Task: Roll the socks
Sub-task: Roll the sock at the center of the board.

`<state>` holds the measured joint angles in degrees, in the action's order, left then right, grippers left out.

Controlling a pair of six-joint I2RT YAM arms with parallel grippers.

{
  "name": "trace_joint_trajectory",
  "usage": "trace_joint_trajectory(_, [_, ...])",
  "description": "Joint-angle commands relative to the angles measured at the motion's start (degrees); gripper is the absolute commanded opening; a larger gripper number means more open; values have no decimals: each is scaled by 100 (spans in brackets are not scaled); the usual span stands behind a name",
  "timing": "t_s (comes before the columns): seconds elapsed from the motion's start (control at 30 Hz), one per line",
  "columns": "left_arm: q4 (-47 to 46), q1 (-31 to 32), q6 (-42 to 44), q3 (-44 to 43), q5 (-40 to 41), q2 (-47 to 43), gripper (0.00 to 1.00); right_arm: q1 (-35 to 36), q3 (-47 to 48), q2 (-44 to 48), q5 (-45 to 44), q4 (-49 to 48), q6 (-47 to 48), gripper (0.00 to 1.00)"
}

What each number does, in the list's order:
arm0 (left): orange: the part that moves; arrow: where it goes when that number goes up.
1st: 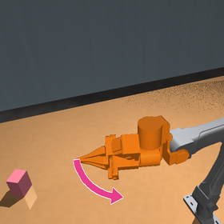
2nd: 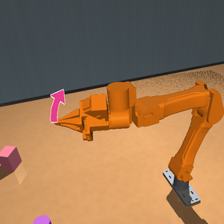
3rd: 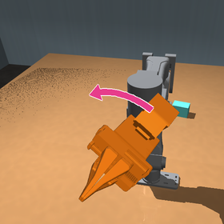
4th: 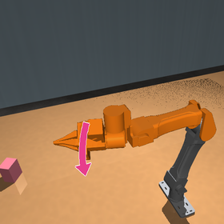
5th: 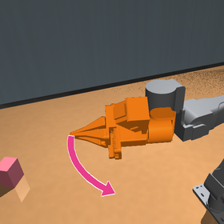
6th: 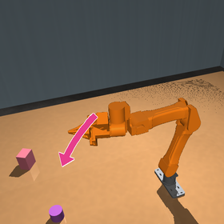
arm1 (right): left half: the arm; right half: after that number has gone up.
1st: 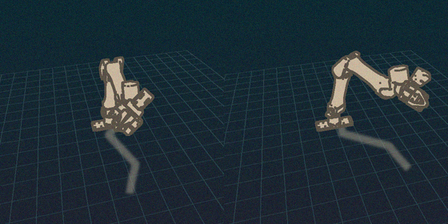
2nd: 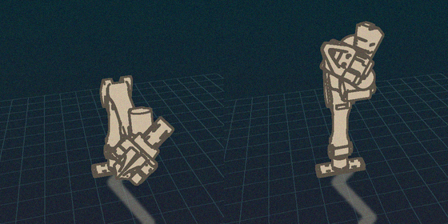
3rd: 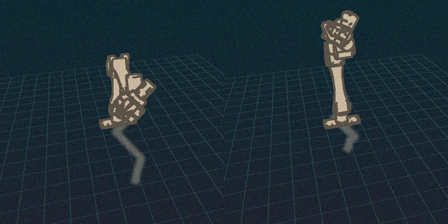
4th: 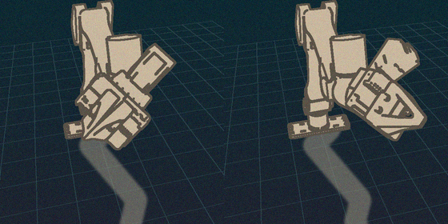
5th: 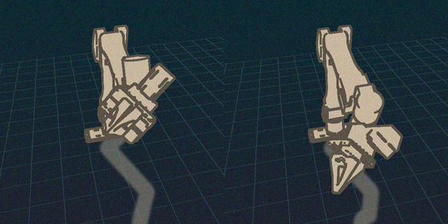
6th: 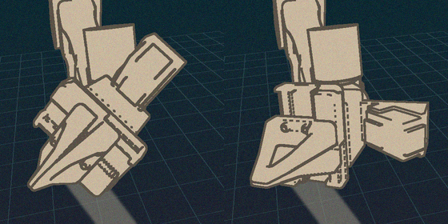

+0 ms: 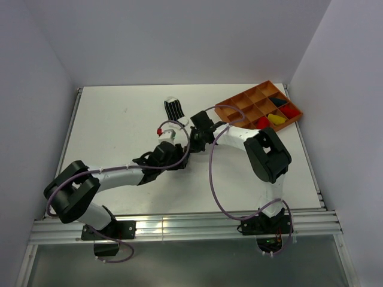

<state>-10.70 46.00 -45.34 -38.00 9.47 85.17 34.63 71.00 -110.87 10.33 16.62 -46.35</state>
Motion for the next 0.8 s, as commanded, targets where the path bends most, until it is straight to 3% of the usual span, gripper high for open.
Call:
trace_joint_trajectory(0.0, [192,470,823,-444,1502,122,57,0,221,-145,-154,333,214,0])
trace_joint_trajectory(0.2, [68,1148,1431,-936,2743,834,56,-9,169,-137,-57,307,214,0])
trace_joint_trajectory(0.6, [208,1289,1397,-1113,2832,1529,51,-9,186,-163,180,192,161,0])
trace_joint_trajectory(0.7, [375,1289,1344,-1254,2876,1775,45,-9,177,-154,250,166,135,0])
trace_joint_trajectory(0.73, [419,1289,1326,-1289,2884,1845,34,-9,151,-137,285,149,135,0])
trace_joint_trajectory(0.77, [498,1289,1291,-1341,2911,1872,29,-9,133,-119,303,131,143,0])
